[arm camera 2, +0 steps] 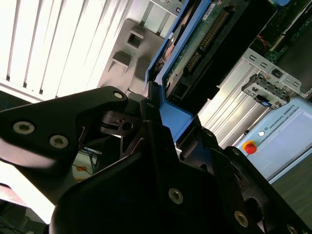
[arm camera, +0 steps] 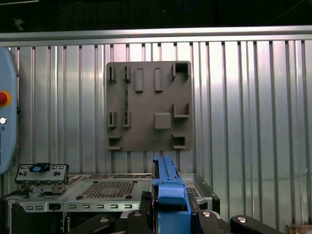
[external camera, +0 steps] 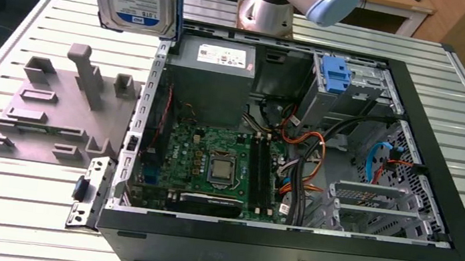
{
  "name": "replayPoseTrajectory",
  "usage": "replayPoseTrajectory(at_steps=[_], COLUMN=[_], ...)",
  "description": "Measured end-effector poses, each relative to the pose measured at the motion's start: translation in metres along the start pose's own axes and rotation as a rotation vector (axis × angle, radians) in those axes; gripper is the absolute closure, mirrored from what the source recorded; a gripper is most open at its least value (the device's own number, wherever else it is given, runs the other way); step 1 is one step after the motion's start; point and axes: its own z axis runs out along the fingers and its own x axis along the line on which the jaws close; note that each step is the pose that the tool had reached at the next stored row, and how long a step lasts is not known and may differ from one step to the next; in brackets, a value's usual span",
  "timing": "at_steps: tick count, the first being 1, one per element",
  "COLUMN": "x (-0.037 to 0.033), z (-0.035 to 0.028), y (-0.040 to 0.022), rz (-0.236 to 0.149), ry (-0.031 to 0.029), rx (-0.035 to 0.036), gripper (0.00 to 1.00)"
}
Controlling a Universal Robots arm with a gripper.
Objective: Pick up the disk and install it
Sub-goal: 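Pick up the disk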
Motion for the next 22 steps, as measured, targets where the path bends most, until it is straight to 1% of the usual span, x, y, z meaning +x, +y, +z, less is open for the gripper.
replayPoseTrajectory(at_steps=[3, 11, 22], x=[0.0000, -0.0004, -0.0006], z=[0.0000, -0.0002, -0.0003], y=[-0.0009, -0.0107, -0.0185], rz=[0.000, 0.000, 0.000], ry=[0.0000, 0.0000, 0.0000], rx=[0.0000, 0.0000, 0.0000], gripper=[0.63, 0.63, 0.63])
